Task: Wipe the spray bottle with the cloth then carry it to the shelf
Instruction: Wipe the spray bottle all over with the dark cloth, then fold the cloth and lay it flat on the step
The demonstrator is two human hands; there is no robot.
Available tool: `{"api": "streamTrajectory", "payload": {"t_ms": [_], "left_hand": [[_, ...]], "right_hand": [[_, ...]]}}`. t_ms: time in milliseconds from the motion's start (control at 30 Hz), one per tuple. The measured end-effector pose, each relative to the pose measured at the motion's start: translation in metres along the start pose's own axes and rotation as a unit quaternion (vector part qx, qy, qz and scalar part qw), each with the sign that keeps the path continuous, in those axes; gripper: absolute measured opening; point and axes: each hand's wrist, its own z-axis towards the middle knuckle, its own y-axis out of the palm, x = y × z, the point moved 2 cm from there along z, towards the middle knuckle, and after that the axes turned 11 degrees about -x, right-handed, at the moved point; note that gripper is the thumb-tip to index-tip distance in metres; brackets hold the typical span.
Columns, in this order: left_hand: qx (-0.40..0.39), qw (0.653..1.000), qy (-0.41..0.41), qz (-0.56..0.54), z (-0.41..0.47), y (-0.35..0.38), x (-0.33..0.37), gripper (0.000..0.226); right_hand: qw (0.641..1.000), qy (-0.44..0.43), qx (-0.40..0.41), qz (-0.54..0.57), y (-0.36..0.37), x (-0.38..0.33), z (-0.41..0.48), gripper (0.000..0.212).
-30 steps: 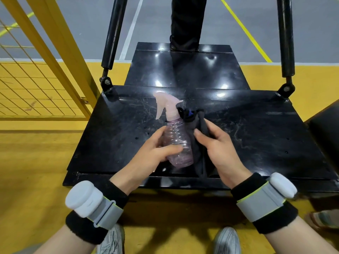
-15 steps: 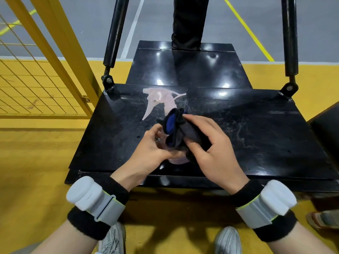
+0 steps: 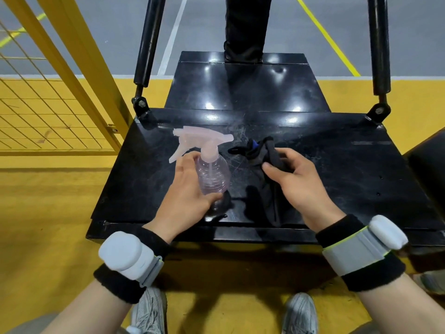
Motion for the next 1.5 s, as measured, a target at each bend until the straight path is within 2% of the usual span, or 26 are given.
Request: {"api": "streamTrajectory", "payload": {"t_ms": [467, 600, 800, 900, 1000, 1067, 1167, 1267, 1400, 1500], "left_hand": [[-0.035, 0.999, -0.004, 0.031, 0.006, 0.019, -0.017, 0.094], [-0.04, 0.999, -0.005, 0.037, 0.005, 0.021, -0.015, 0.098], [-0.03, 0.997, -0.048, 0.048, -0.01, 0.024, -0.01, 0.114], [-0.006, 0.995, -0.069, 0.072, -0.026, 0.024, -0.01, 0.103], [0.06, 0.991, -0.06, 0.101, -0.046, 0.028, -0.004, 0.069], [0.051, 0.996, -0.05, 0.056, -0.055, 0.034, 0.004, 0.051], [-0.04, 0.993, -0.03, -0.104, -0.065, 0.045, 0.022, 0.049], [-0.135, 0.951, -0.002, -0.279, -0.074, 0.053, 0.049, 0.053], [-0.099, 0.877, 0.008, -0.469, -0.071, 0.053, 0.068, 0.035], [-0.091, 0.845, -0.007, -0.527, -0.065, 0.052, 0.073, 0.027]], "right_hand": [[0.999, 0.035, -0.002, -0.004, -0.004, 0.001, -0.005, 0.02], [0.998, 0.059, -0.011, 0.002, -0.004, 0.004, -0.007, 0.033], [0.995, 0.089, -0.024, 0.049, -0.003, 0.005, -0.011, 0.056], [0.992, 0.094, -0.036, 0.075, -0.003, 0.001, -0.016, 0.063], [0.994, 0.089, -0.04, 0.058, -0.001, -0.002, -0.023, 0.064], [0.996, 0.081, -0.028, 0.037, 0.001, -0.003, -0.028, 0.068], [0.999, 0.052, -0.009, 0.012, 0.005, -0.004, -0.037, 0.073], [1.0, 0.016, 0.002, 0.003, 0.012, -0.007, -0.044, 0.07], [1.0, -0.004, 0.009, -0.006, 0.02, -0.008, -0.054, 0.068], [1.0, 0.002, 0.026, -0.008, 0.02, -0.007, -0.06, 0.057]]}}
